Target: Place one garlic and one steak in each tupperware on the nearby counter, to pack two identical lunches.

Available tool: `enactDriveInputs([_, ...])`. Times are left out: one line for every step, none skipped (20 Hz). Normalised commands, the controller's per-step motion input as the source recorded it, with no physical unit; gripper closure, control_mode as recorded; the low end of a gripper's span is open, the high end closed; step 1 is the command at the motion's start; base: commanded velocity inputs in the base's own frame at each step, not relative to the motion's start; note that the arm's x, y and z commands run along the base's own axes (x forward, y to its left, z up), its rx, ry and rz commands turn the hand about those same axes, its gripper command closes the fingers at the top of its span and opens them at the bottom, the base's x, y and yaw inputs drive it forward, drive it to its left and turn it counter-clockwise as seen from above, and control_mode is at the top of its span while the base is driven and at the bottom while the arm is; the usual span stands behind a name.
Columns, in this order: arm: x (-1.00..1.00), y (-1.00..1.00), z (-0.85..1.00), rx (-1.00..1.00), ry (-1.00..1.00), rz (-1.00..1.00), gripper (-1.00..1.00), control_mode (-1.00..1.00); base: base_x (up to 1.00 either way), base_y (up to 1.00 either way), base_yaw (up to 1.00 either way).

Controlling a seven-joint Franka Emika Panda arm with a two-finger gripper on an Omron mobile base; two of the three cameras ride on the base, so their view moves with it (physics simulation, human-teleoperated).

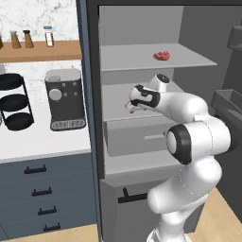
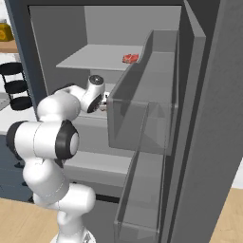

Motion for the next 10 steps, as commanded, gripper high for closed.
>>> enactDriveInputs([0.00,0.29,0.00,0.00,-0.01,0.09,-1.00,-1.00,0.00,0.00,0.00])
enactDriveInputs([0.00,0.23,0.00,0.00,-0.02,0.07,-1.00,-1.00,0.00,0.00,0.00])
enactDriveInputs([0.00,0.09,0.00,0.00,-0.03,0.03,-1.00,-1.00,0.00,0.00,0.00])
enactDriveInputs([0.02,0.00,0.00,0.00,-0.04,0.00,-1.00,-1.00,0.00,0.00,0.00])
enactDriveInputs([0.04,-0.24,0.00,0.00,-0.03,-0.03,-1.00,-1.00,0.00,0.00,0.00])
enactDriveInputs([0.05,-0.45,0.00,0.00,-0.03,-0.11,-1.00,-1.00,0.00,0.00,0.00])
enactDriveInputs([0.09,-0.49,0.06,0.00,-0.03,-0.13,-1.00,-1.00,0.00,0.00,0.00])
enactDriveInputs([0.18,-0.49,0.16,0.00,-0.04,-0.15,-1.00,-1.00,0.00,0.00,0.00])
enactDriveInputs([0.29,-0.49,0.18,0.00,-0.03,-0.15,-1.00,-1.00,0.00,0.00,0.00])
enactDriveInputs([0.41,-0.44,0.16,0.00,0.00,-0.15,-1.00,-1.00,0.00,0.00,0.00])
